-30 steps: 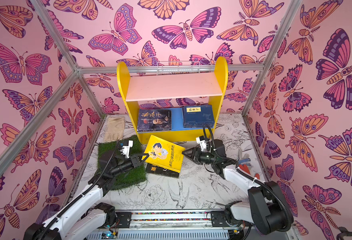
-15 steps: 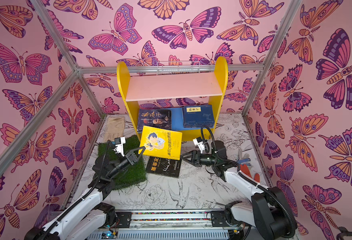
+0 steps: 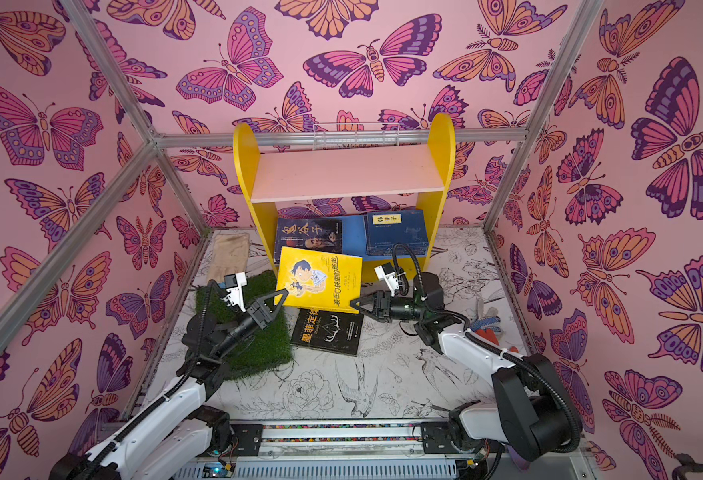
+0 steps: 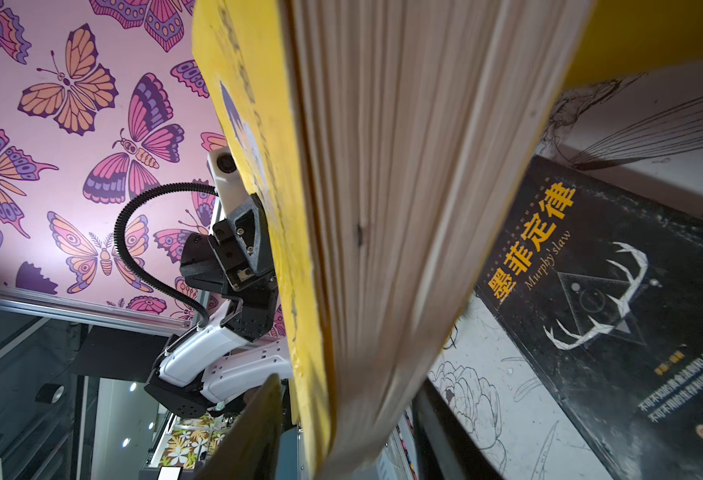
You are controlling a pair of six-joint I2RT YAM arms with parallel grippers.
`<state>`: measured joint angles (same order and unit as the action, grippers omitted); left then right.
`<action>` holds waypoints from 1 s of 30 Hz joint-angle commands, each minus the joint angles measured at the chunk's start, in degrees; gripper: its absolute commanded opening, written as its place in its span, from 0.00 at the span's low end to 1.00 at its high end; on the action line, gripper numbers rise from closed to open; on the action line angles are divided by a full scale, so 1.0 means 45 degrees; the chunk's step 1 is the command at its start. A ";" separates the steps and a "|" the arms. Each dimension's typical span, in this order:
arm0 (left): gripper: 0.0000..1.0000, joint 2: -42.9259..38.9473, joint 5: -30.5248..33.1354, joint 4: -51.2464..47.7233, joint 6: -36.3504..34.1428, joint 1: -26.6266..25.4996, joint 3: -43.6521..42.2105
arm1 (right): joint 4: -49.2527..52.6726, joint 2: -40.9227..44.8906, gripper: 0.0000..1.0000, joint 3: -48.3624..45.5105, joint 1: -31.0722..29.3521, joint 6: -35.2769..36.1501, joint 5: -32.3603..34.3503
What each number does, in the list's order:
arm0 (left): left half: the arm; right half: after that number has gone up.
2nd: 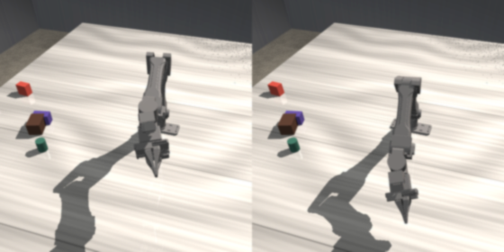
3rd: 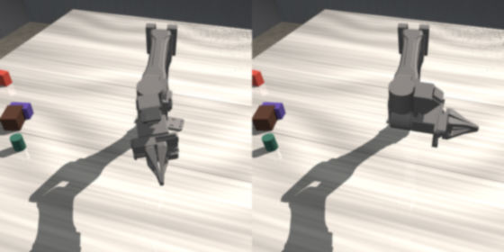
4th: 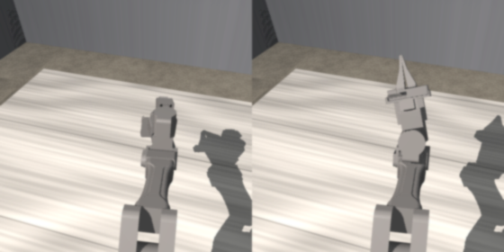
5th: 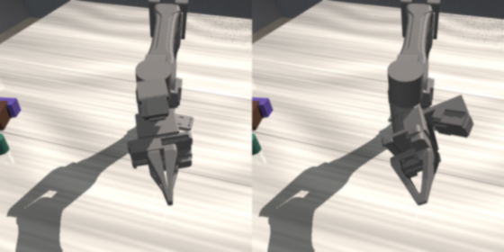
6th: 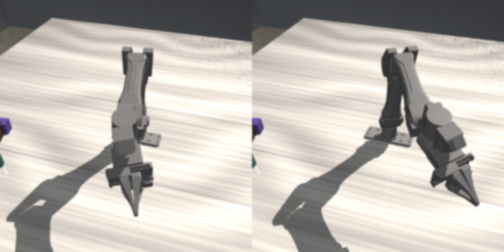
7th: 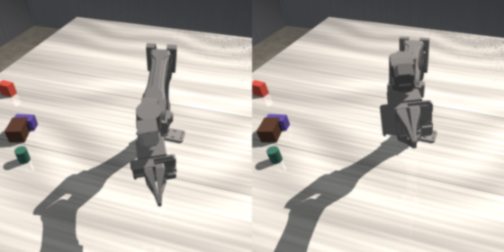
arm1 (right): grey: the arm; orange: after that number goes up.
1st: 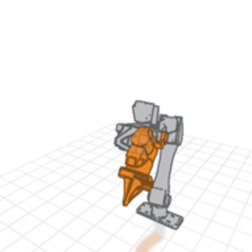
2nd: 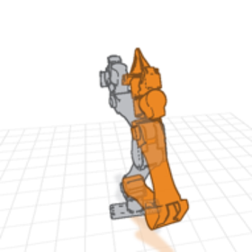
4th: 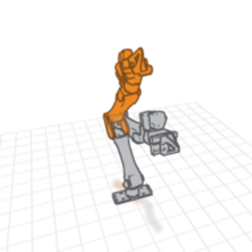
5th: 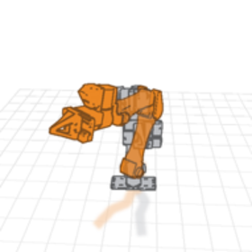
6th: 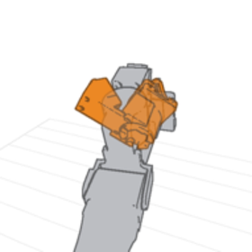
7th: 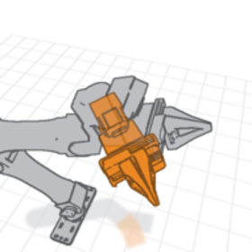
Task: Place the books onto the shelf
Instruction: 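Hold the yellow book upright with the left gripper while the right grips its spine, then carry the yellow book with the right gripper into the lower shelf compartment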
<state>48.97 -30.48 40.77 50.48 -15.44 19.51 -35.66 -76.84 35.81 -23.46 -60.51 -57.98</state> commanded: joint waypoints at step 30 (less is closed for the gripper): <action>0.61 -0.0901 0.7044 -0.8679 0.1143 0.0189 0.0263 | 0.2193 -0.1282 0.00 0.4902 -0.0119 0.2159 0.1656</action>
<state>45.45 -7.05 14.57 53.36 -15.16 21.21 -24.43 -81.84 51.90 -24.14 -56.25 -51.00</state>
